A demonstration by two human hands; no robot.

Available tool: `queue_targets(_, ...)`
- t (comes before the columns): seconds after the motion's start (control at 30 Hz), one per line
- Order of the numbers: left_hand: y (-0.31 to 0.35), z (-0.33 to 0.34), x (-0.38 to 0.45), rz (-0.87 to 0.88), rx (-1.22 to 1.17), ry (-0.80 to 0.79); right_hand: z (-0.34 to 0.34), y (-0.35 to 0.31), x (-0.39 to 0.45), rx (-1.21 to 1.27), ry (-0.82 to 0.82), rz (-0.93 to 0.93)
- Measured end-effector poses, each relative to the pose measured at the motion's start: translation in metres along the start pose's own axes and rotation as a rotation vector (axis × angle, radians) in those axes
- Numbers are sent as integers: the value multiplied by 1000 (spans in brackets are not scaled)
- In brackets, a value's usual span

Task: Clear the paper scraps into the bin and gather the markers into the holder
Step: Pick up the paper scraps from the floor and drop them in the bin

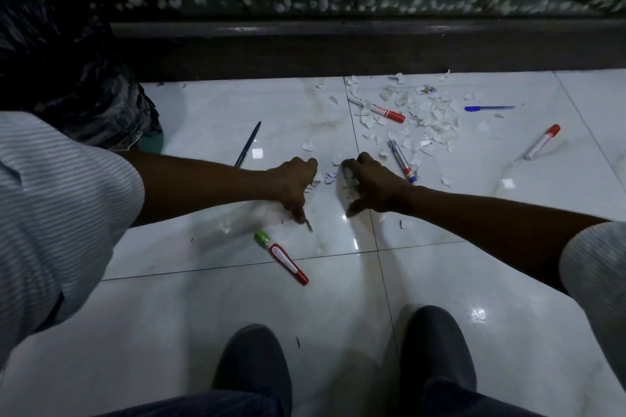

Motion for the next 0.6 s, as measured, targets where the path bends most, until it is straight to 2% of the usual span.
queue_targets(0.23, 0, 2, -2, -84, -160, 190, 0, -13, 14, 41, 77, -20)
queue_targets(0.37, -7, 2, -1, -127, -245, 212, 1, -19, 16, 94, 40, -58)
queue_targets(0.53, -21, -10, -4, -41, -163, 272, -3, -18, 16, -16, 208, -59)
queue_targets(0.6, -26, -21, -1, -32, -122, 312, -6, -17, 19, -27, 190, -30)
Point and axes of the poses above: each hand's wrist, its own x-axis towards the middle knuckle, its own z-axis out of the palm, y = z × x, the point moved 1 cm from there along x, towards the middle knuckle, and after that the axes turned 5 degrees about z, right-handed, at the moved point
